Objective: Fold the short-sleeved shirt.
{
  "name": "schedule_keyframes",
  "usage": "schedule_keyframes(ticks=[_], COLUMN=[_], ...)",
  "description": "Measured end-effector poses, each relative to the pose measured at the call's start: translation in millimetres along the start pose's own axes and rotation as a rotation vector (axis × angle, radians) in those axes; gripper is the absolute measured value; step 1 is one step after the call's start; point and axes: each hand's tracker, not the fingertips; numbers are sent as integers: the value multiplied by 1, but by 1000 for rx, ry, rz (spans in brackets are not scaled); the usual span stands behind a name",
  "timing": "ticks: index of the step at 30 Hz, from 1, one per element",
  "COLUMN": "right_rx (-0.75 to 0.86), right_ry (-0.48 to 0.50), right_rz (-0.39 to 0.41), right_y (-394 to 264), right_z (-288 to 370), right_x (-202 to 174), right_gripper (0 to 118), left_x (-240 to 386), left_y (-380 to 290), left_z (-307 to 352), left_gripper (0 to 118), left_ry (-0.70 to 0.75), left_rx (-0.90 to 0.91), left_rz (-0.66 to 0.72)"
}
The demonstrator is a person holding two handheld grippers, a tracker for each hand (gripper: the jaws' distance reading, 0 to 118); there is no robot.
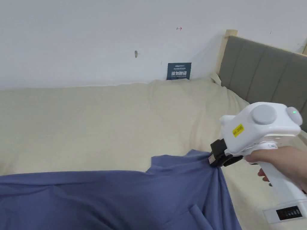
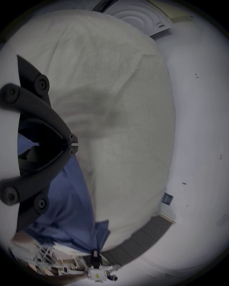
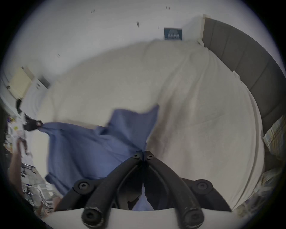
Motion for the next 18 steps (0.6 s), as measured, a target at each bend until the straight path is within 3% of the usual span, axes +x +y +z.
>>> schedule_keyframes(ticks=[3, 8, 18], right_rx=[77, 226, 481], right_ry=[113, 101, 143], right_rz=[-7, 75, 139], right_y=[-12, -30, -3], right_z=[44, 113, 263], right_x=[-5, -10, -56], right_gripper=[0, 0, 0], left_x=[12, 23, 56], left_y=[-14, -27, -10], left_z=[52, 154, 320], left_gripper=[0, 0, 0], left_ry=[-46, -62, -7], left_rx=[60, 192, 453], left_rz=[-21, -12, -48])
